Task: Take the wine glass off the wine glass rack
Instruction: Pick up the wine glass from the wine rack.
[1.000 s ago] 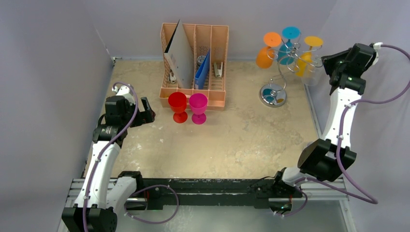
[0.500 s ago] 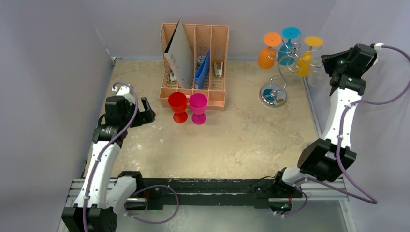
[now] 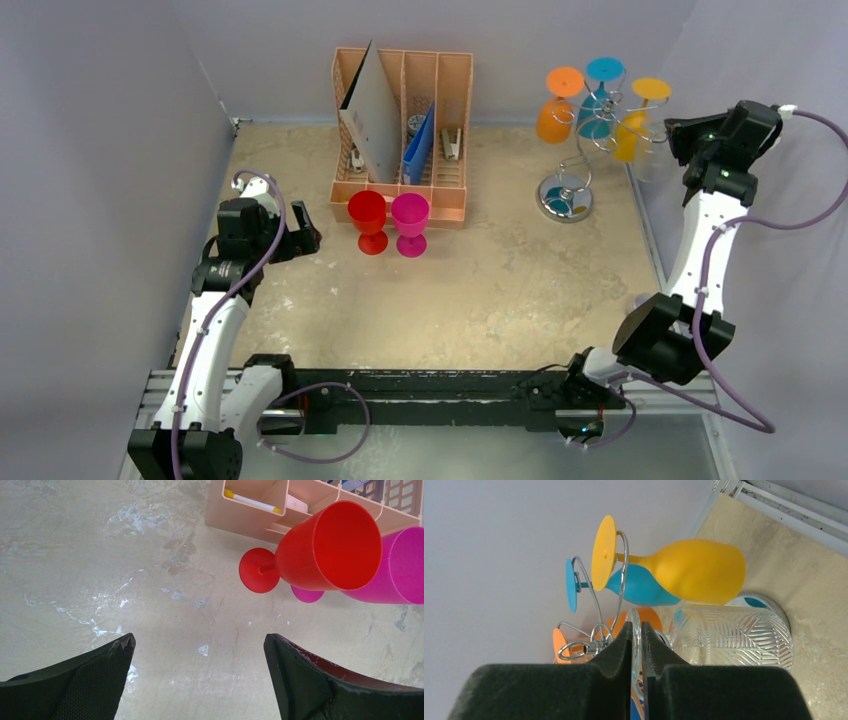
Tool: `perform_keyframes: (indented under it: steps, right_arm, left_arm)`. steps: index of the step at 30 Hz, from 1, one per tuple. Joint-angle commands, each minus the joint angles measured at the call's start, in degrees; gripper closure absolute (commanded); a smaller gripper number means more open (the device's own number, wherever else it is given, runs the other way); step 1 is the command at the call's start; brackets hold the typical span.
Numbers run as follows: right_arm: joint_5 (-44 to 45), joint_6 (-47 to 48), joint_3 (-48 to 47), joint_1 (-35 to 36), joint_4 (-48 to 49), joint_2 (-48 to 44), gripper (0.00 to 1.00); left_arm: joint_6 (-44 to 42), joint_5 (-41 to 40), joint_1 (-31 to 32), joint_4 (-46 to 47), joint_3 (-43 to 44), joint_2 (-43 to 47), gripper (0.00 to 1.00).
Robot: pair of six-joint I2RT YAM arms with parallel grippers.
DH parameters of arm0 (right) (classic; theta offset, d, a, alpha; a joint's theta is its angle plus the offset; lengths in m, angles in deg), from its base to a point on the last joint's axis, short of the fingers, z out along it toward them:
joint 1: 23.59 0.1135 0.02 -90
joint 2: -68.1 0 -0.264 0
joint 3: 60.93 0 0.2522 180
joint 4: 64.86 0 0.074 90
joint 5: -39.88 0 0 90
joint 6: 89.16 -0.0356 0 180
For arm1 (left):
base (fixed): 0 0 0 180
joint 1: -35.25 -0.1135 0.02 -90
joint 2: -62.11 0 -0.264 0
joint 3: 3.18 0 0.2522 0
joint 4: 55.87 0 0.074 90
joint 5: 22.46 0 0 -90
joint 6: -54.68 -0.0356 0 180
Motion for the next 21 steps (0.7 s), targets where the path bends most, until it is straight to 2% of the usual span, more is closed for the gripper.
perform_keyframes:
  steps: [1,3,21]
  right_arm:
    - [-3.92,-4.61,2.15,-0.69,1.78,-2.85,1.0]
    - [-5.38,-6.44,4.2,-1.23,6.02,-3.46,1.0]
    - [-8.32,-11.33,12.92,-3.62,17.03,-8.72,1.0]
  left_arm:
    - [-0.61,0.65,-0.32,1.91,0.03,0.21,0.0]
    - [-0.61,0.66,-0.32,1.91,0.1,0.32,0.0]
    - [-0.45,1.01,-0.32,1.91,0.07,0.63,0.0]
